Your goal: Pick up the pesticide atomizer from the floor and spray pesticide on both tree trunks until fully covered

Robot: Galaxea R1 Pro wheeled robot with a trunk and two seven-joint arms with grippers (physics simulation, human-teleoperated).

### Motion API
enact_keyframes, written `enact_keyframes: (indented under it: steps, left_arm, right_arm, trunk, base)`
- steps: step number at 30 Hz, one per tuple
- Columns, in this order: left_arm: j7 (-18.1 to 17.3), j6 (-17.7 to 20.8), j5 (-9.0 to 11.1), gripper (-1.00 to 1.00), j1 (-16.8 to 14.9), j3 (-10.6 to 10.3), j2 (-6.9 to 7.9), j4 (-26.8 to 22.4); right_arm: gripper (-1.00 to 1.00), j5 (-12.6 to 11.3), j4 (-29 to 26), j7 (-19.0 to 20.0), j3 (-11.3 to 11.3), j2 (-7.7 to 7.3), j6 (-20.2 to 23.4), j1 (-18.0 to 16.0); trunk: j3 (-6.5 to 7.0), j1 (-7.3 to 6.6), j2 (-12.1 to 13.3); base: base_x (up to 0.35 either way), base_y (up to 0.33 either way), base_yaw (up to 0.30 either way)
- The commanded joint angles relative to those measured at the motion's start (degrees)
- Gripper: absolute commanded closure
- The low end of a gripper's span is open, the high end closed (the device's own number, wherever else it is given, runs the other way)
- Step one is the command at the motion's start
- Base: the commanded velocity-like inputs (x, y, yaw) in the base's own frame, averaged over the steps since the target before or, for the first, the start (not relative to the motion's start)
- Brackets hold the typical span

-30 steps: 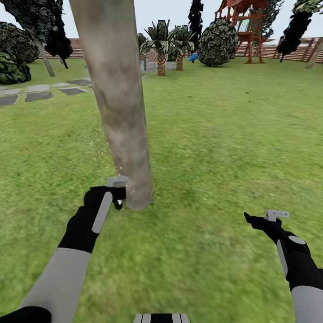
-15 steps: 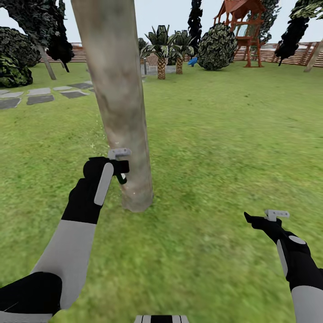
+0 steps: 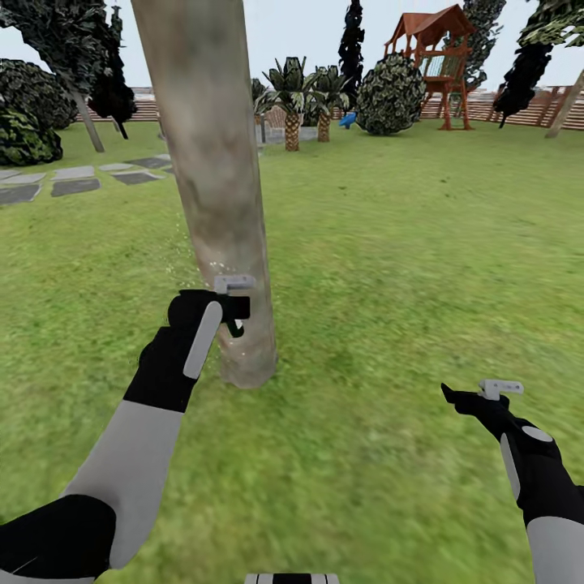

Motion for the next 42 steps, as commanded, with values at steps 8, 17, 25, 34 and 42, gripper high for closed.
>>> enact_keyframes:
  steps: [8,17,25,34,42]
  left_arm:
    - [-0.1,-0.4,0.8,1.0,2.0,-0.1,0.1,2.1]
    - [0.1,-14.1,1.0,1.0,8.2,0.0,0.26,17.3]
    - [0.3,-16.1,0.9,1.0,5.3,-0.1,-0.04,17.9]
    - [0.9,-1.6,0.4,1.0,-1.2,2.9,0.23,8.9]
    - [1.0,-10.0,0.8,1.0,2.9,3.1,0.23,17.6]
  right_arm:
    - [-1.0,0.0,0.0,0.0,0.0,0.0,0.0,0.0]
    - [-1.0,0.0,0.2,0.0,0.1,0.09,0.0,0.0]
    - [-1.0,0.0,0.3,-0.1,0.1,0.09,0.0,0.0]
    - [-1.0,0.0,0.3,-0.1,0.1,0.09,0.0,0.0]
    - [-1.0,0.0,0.3,-0.1,0.1,0.09,0.0,0.0]
  trunk:
    - [0.12,0.0,0.0]
    - [0.12,0.0,0.0]
    - [0.12,0.0,0.0]
    - [0.12,0.0,0.0]
    - [0.12,0.0,0.0]
  base:
    - [-0.147,-0.092,0.0]
    - [-0.007,-0.004,0.0]
    - [0.0,0.0,0.0]
    - [0.0,0.0,0.0]
    - [0.0,0.0,0.0]
